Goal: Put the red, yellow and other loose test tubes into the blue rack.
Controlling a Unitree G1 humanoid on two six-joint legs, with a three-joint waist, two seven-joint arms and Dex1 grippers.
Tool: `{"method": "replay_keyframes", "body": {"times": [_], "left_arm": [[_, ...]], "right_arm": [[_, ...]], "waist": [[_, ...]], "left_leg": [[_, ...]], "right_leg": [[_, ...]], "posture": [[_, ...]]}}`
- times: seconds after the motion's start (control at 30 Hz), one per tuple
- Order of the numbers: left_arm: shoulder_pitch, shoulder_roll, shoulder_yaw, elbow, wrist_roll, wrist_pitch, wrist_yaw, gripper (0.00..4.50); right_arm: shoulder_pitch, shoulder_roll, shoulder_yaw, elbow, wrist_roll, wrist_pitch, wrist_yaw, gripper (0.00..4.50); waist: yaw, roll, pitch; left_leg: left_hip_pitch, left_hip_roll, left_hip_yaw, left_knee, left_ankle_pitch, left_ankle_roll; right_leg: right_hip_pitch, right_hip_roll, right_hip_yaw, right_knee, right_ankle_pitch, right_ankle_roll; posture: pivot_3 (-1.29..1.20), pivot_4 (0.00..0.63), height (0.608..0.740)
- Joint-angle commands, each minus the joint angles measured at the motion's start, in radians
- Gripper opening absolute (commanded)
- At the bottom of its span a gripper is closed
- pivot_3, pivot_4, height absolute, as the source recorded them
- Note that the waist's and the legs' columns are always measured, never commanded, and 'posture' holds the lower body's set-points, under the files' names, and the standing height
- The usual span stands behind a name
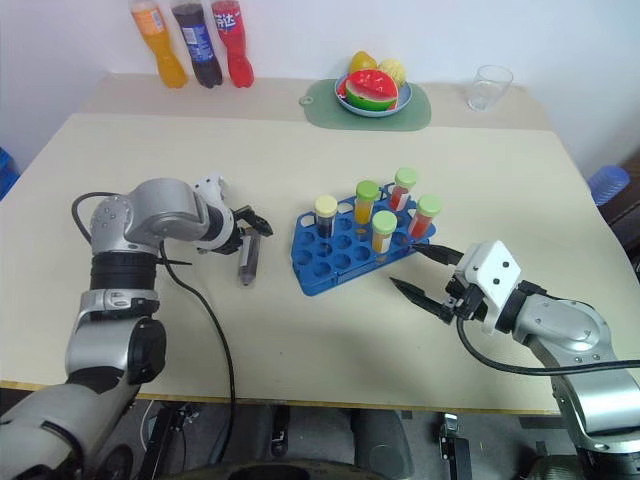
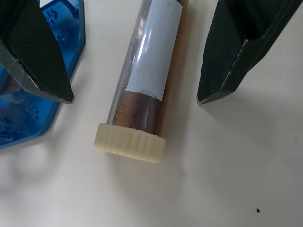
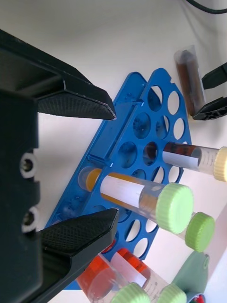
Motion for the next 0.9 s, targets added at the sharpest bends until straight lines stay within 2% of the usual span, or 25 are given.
{"method": "replay_keyframes", "body": {"times": [0.03,0.13,0.17,0.27,0.4,0.5,0.57,0.63,0.7,0.83,0.9], "left_arm": [[-0.011,-0.014,0.0,0.022,-0.017,0.019,0.009,2.49],[-0.005,-0.01,0.001,0.027,-0.017,0.031,-0.002,1.09],[-0.004,-0.009,0.004,0.029,-0.017,0.037,-0.008,0.83],[0.003,0.018,0.003,0.007,-0.017,0.073,-0.075,0.8],[0.006,0.106,-0.01,-0.048,-0.017,0.149,-0.327,0.8],[0.076,0.258,-0.027,-0.222,-0.002,0.207,-0.566,0.8],[0.124,0.295,0.032,-0.401,0.121,0.176,-0.812,0.8],[0.207,0.307,0.078,-0.588,0.279,0.081,-1.162,0.8],[0.293,0.29,0.156,-0.68,0.258,0.094,-1.523,0.8],[0.436,0.365,0.065,-0.846,0.543,-0.11,-1.961,0.8],[0.459,0.317,0.018,-0.839,0.661,-0.268,-2.135,0.8]], "right_arm": [[0.004,0.005,-0.028,-0.04,0.015,0.002,-0.01,3.32],[0.008,0.008,-0.026,-0.043,0.013,0.001,-0.016,3.32],[0.006,0.009,-0.025,-0.041,0.012,0.0,-0.019,3.32],[-0.006,0.011,-0.019,-0.031,0.01,-0.002,-0.022,3.32],[-0.025,0.012,-0.004,-0.01,0.003,-0.01,-0.019,3.32],[-0.049,0.016,0.013,0.007,-0.002,-0.014,-0.016,3.32],[-0.059,0.017,0.019,0.019,-0.004,-0.02,-0.014,3.32],[-0.065,0.02,0.024,0.029,-0.008,-0.029,-0.013,3.32],[-0.067,0.024,0.027,0.034,-0.01,-0.034,-0.014,3.32],[-0.062,0.031,0.021,0.034,-0.008,-0.033,-0.02,3.32],[-0.041,0.033,0.006,0.034,-0.012,-0.036,-0.026,3.32]], "waist": [[0.002,0.0,0.0],[0.002,0.0,0.0],[0.0,0.0,0.0],[-0.001,0.0,0.0],[-0.005,-0.001,0.0],[-0.015,-0.001,0.0],[-0.016,-0.001,0.0],[-0.004,0.0,0.0],[0.0,0.0,0.0],[-0.003,0.0,0.0],[0.001,0.001,-0.001]], "left_leg": [[0.0,0.0,0.0,0.0,0.0,0.0],[0.0,0.0,0.0,0.0,0.0,0.0],[0.0,0.0,0.0,0.0,0.0,0.0],[0.0,0.0,0.0,0.0,0.0,0.0],[0.0,0.0,0.0,0.0,0.0,0.0],[0.0,0.0,0.0,-0.001,0.0,0.0],[0.0,0.001,0.0,-0.003,0.001,-0.002],[0.0,0.001,0.0,-0.003,0.004,-0.007],[-0.001,0.0,0.002,-0.003,0.004,-0.008],[-0.001,0.0,0.002,-0.003,0.003,-0.005],[0.0,0.001,0.002,-0.003,0.001,-0.003]], "right_leg": [[0.0,0.0,0.0,0.0,0.0,0.0],[0.001,0.0,0.0,-0.001,0.0,0.0],[0.001,0.0,0.0,-0.001,0.0,0.0],[0.001,0.0,0.0,0.0,0.0,0.0],[0.0,0.0,0.0,0.0,0.0,0.0],[-0.002,0.001,0.0,0.0,0.0,0.0],[-0.002,0.001,0.0,0.0,0.0,0.0],[-0.003,0.001,0.0,0.0,0.0,-0.001],[-0.002,0.0,0.0,-0.001,-0.002,-0.004],[-0.002,0.0,0.0,-0.002,-0.002,-0.005],[-0.002,0.0,0.0,-0.002,-0.002,-0.005]], "posture": [[0.0,0.15,0.74],[0.0,0.15,0.74],[0.0,0.15,0.74],[0.0,0.15,0.74],[0.0,0.15,0.74],[0.0,0.15,0.74],[0.0,0.15,0.74],[0.0,0.15,0.74],[0.0,0.15,0.74],[0.0,0.15,0.74],[0.0,0.15,0.74]]}}
